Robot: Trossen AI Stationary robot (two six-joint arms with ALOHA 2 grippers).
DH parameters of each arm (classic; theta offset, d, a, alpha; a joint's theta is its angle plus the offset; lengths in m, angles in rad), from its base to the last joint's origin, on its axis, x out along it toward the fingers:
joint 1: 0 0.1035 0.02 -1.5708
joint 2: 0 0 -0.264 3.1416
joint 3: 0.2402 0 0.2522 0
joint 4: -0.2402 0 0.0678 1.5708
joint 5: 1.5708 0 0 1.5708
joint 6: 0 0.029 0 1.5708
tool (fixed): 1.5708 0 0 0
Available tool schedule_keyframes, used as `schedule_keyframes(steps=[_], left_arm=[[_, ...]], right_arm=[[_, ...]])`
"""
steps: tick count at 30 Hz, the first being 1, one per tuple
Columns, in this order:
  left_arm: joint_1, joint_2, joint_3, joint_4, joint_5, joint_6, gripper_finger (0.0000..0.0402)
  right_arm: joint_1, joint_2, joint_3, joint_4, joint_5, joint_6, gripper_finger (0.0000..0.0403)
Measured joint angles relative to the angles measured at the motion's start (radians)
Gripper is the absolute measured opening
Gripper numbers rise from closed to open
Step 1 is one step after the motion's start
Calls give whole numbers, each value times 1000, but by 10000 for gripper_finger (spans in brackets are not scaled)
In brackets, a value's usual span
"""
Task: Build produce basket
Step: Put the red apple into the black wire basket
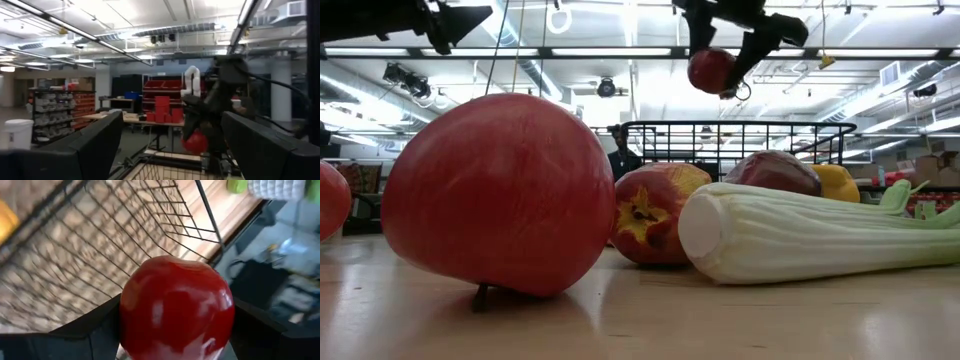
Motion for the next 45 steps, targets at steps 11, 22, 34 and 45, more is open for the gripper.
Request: schedule_keyframes(steps=[11,22,34,45], left_arm=[[1,8,0,160,-242,41,348],[1,10,2,305,-252,349,348],[1,10,2,368,-232,419,348],[1,10,2,364,-231,394,348]], right_arm=[[69,0,0,45,205,-192,305],[92,0,0,130,86,98,305],[-158,-13,0,144,-597,453,305],[-426,-24,-161,343,-1120,730,308]])
